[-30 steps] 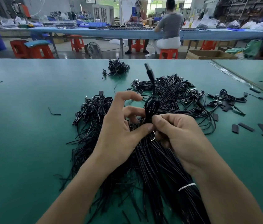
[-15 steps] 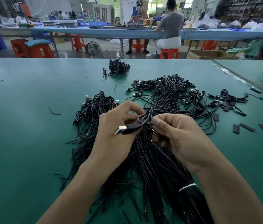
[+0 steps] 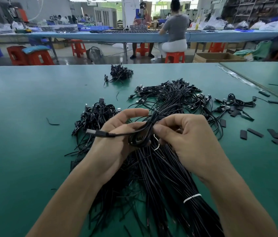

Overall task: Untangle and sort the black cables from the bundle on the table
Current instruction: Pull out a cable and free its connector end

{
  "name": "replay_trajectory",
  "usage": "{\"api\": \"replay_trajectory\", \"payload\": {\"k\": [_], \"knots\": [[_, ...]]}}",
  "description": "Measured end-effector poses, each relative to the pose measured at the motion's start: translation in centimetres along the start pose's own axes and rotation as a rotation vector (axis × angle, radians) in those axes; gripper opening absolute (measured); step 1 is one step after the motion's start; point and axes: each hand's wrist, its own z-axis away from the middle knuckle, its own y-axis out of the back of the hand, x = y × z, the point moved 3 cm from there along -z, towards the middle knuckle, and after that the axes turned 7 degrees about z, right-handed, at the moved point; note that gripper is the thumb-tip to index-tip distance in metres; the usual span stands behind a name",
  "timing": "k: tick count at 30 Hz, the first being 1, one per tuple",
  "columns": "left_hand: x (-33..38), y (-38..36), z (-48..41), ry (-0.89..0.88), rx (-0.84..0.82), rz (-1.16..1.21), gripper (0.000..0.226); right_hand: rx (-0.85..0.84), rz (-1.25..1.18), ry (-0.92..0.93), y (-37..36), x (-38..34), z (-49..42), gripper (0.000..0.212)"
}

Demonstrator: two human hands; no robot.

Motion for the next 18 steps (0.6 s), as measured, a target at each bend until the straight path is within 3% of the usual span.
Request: {"api": "replay_trajectory", "payload": {"k": [3, 9, 18], "knots": [[0.4, -0.1, 0.0, 0.088, 0.001, 0.050, 0.021, 0.073, 0.108, 0.083, 0.0, -0.6, 0.0, 0.019], [0.6, -0.8, 0.8, -0.197, 0.066, -0.290, 0.042, 0.028, 0.101, 0.084, -0.7, -0.2, 0.0, 0.020], [1.0, -1.2, 0.7, -0.527, 0.076, -0.593, 0.055, -0.124, -0.395, -0.183, -1.9, 1.3, -0.3, 0.016]]}}
